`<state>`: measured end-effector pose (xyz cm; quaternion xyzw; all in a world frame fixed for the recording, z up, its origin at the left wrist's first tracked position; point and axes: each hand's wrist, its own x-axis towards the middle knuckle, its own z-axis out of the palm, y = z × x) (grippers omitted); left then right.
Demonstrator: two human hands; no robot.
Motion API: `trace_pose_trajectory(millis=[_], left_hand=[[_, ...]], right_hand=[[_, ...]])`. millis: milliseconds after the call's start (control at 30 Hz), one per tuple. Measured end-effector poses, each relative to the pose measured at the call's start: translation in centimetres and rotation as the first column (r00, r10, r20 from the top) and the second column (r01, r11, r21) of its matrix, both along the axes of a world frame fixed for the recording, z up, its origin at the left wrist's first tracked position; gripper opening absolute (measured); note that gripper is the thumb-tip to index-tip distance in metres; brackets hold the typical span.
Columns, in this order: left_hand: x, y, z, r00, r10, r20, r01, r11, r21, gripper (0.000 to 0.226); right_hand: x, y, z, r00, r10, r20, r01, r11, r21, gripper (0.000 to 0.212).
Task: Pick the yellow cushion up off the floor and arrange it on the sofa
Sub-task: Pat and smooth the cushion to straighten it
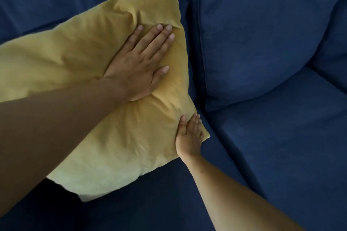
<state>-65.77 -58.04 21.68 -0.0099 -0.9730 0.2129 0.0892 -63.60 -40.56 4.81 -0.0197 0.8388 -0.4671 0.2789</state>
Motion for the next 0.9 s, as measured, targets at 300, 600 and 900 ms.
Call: trace_pose_trajectory(millis=[300, 600, 900], left_hand=[[10.4, 4.4, 2.9, 0.937, 0.112, -0.331, -0.008, 0.954, 0.301, 0.062], [19.5, -3.0, -1.3, 0.788, 0.55, -0.279, -0.446, 0.82, 0.357, 0.082], [18.0, -6.7, -2.7, 0.768, 0.593, -0.242, -0.474, 0.781, 0.407, 0.084]], right_hand=[[1.1, 0.9, 8.6, 0.692, 0.146, -0.707, -0.186, 0.982, 0.022, 0.071], [-2.3, -7.8, 15.0, 0.096, 0.429, -0.898, -0.378, 0.85, 0.366, 0.067], [-4.1, -10.3, 13.3, 0.101, 0.56, -0.822, -0.301, 0.805, 0.511, 0.071]])
